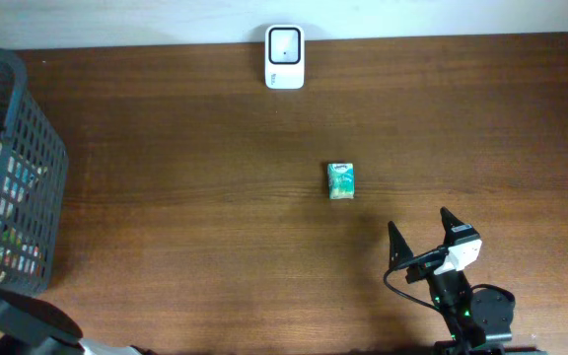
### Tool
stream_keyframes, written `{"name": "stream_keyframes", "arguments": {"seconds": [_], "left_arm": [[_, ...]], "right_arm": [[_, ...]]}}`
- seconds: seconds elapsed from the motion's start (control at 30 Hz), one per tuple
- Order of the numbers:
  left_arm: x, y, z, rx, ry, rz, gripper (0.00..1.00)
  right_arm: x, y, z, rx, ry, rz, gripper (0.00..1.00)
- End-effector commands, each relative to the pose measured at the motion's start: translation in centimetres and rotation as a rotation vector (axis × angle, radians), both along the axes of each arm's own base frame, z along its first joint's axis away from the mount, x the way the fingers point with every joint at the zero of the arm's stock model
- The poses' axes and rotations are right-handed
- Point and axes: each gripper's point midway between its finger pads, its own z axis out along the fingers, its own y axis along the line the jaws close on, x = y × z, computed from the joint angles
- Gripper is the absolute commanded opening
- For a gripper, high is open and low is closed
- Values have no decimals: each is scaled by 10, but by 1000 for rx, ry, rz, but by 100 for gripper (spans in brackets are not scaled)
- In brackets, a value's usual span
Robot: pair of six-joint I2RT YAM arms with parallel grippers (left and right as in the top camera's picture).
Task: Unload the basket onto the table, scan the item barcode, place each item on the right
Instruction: 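Reach the left gripper into the basket and grasp the white-blue snack bag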
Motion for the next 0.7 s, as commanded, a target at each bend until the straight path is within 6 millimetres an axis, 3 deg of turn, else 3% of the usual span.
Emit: {"name": "stream_keyframes", "arguments": {"seconds": [0.0,0.17,0.3,0.5,0.67], "left_arm": [[-14,11,-20,-13,18,70,99],[-18,15,-44,-21,25,82,99],[-15,18,-72,-43,83,-47,99],[-13,18,-95,-88,131,-130,98],[16,16,-96,-90,25,-360,97]], "right_arm": [[-1,2,-3,3,5,10,99],[-1,2,-3,3,5,10,99],[-1,2,-3,3,5,10,99],[-1,2,-3,3,5,10,99],[-1,2,-3,3,5,10,98]]}}
